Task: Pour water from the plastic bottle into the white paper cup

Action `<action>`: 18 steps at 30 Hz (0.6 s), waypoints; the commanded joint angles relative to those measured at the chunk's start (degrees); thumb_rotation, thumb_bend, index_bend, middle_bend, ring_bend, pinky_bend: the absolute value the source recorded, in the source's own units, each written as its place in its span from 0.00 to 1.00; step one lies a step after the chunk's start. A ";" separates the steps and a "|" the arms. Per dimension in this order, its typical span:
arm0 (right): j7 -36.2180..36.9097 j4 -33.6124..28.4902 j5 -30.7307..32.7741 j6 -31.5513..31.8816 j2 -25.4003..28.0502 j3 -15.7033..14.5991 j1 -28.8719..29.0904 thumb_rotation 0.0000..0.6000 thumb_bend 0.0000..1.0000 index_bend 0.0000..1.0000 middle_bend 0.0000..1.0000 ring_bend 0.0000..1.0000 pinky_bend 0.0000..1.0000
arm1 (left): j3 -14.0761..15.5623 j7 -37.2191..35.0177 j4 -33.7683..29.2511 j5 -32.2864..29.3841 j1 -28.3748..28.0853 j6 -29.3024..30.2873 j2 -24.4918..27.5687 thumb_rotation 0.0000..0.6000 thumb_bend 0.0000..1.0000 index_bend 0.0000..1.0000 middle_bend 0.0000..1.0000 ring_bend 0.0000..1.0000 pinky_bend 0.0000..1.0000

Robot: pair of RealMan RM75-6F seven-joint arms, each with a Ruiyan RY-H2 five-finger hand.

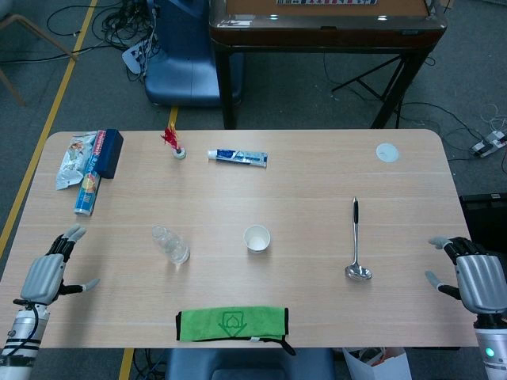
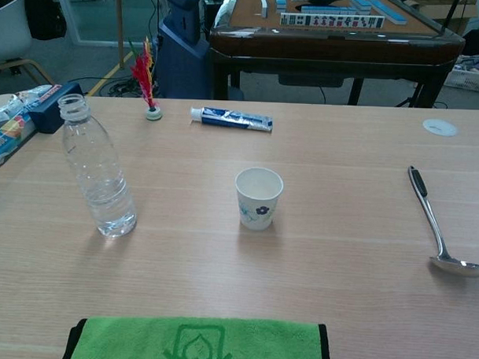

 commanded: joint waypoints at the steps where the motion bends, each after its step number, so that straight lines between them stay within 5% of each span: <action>1: 0.21 -0.37 -0.31 0.49 0.32 -0.04 -0.23 1.00 0.17 0.35 0.41 0.32 0.44 | -1.70 0.52 -0.93 -3.76 -2.14 -4.12 -0.71 1.00 0.03 0.00 0.00 0.06 0.30; 18: 2.10 -1.10 -0.80 1.40 1.44 -0.04 -0.86 1.00 0.17 0.35 0.41 0.32 0.44 | -3.27 2.23 -3.34 -9.31 -7.94 -13.17 -4.88 1.00 0.03 0.00 0.00 0.06 0.30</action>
